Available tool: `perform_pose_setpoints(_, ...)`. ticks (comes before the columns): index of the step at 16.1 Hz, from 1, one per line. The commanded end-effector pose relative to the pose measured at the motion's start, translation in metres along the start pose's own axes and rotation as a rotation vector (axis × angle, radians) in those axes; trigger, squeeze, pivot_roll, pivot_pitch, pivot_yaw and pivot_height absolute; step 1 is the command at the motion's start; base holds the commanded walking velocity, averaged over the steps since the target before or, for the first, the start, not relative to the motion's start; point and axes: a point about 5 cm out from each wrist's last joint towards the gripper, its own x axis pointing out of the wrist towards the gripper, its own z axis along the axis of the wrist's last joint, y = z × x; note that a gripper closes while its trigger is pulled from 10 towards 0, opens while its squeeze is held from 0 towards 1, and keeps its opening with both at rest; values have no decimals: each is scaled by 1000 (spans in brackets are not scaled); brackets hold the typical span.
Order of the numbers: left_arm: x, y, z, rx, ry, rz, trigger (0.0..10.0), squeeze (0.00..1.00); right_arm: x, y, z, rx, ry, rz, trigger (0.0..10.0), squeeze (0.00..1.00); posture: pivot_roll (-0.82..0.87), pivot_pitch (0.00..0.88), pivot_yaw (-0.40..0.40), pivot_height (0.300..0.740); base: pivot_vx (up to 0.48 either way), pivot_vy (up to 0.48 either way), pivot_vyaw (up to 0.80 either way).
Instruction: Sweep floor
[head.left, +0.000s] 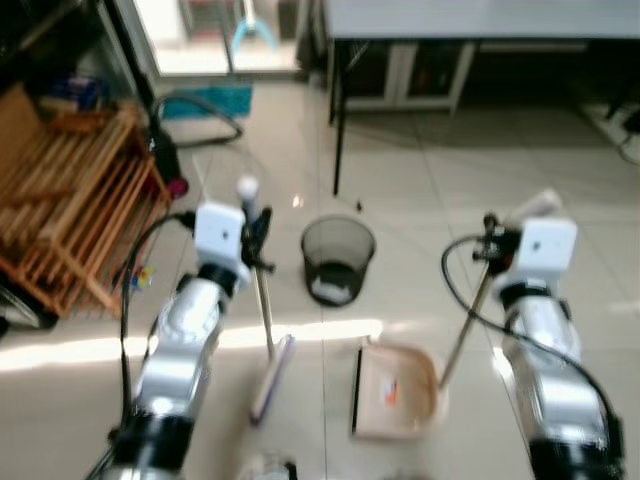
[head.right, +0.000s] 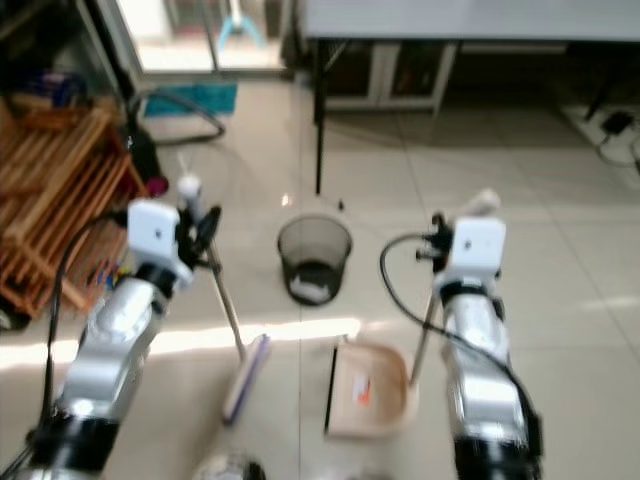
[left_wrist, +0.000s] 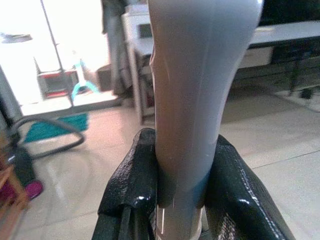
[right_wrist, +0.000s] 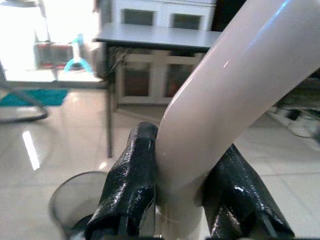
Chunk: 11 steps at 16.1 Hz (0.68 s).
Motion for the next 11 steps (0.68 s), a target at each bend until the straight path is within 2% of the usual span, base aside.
perform_pose_setpoints(1,3,0,8,31,-37,4,10000,0,1,-5,8,1,-41,-18,10000,0,1,84,59,740,0,0,0)
perform_pose_setpoints(5,4,-6,4,40,-19,-31,10000,0,0,-12,8,-5,-43,-39,10000,0,-2,70,65,740,0,0,0)
perform_pose_setpoints(11,4,-6,5,60,-22,-43,10000,0,-2,-1,4,22,-32,-23,10000,0,44,67,59,740,0,0,0)
